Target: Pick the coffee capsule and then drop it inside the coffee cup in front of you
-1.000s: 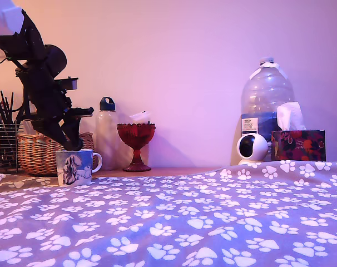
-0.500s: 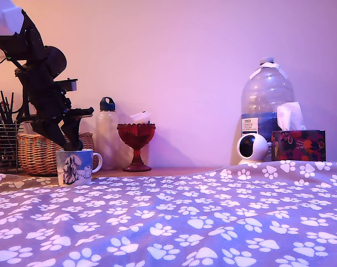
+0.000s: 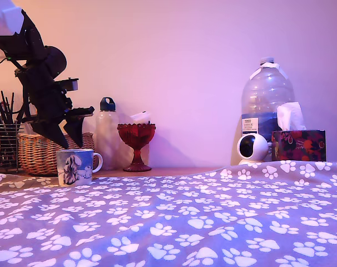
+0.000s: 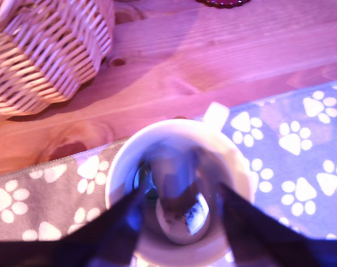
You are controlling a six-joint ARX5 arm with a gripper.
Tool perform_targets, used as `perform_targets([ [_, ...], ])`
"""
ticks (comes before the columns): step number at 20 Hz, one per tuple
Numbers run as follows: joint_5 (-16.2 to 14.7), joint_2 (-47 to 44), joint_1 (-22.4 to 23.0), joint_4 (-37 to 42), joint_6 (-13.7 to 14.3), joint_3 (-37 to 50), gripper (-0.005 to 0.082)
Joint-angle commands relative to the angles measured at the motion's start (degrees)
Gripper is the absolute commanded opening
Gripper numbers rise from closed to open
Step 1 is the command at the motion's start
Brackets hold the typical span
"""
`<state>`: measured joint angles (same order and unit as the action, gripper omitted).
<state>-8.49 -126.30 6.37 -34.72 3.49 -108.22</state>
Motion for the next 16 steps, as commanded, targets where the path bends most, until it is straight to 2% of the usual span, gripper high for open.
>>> perform_targets([
  [1, -0.3, -0.8, 0.3, 0.0, 0.7, -0.7, 0.0597],
  [4, -0.2, 0.6, 0.6, -0.9, 1.5, -0.7, 0.0571],
  [7, -0.3, 2.8, 0.8, -2.9, 1.5, -0.7, 0.0480],
  [9, -0.3, 4.4, 1.2, -4.4, 1.5, -0.7, 0.0369],
  [12, -0.8, 6.8, 1.9, -7.3, 1.5, -0.7, 0.0069],
  [14, -1.3, 8.2, 2.7, -7.8, 1.5, -0.7, 0.0001],
  [16, -1.4, 9.6, 3.6, -8.2, 1.4, -0.7, -0.0002],
])
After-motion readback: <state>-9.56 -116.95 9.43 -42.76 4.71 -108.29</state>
